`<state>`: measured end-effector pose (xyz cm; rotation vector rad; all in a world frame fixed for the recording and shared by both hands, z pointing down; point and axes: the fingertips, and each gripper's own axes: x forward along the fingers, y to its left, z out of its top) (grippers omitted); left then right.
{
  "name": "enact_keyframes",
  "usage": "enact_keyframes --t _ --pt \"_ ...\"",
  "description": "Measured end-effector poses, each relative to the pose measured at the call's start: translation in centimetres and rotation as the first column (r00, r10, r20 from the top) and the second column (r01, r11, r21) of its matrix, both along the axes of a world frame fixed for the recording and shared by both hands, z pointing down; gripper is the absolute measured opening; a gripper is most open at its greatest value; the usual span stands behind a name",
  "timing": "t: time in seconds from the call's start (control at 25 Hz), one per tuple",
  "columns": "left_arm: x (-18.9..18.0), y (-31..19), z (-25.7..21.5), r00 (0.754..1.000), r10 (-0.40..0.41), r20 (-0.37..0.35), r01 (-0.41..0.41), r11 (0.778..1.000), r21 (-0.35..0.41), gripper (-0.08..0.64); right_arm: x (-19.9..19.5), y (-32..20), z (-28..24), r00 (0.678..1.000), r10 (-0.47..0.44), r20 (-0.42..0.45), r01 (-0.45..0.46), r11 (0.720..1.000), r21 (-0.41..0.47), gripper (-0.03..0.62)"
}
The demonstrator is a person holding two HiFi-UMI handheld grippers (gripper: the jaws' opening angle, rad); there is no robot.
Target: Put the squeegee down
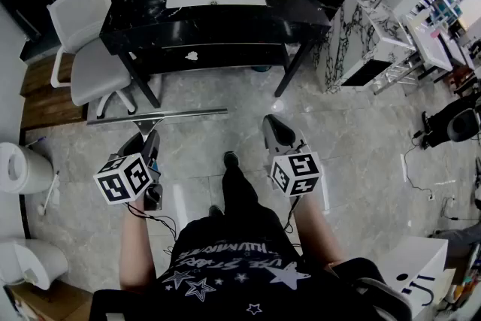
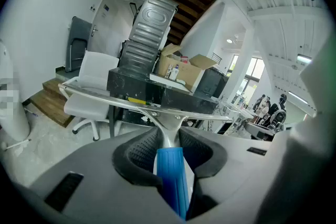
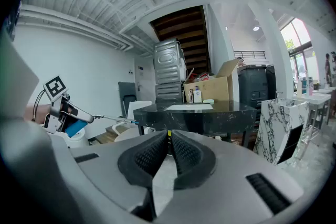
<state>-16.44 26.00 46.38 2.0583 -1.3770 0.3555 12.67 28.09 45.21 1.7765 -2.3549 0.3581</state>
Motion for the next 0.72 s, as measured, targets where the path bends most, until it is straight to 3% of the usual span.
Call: enact_keyframes --t 0.72 --pt "-0.5 1.4 -0.1 1.0 -0.021 -0.012 0.021 1.0 0.017 0.143 -0.1 1.0 -0.6 1.0 0.005 0.006 -0.005 0.999 0.051 0.055"
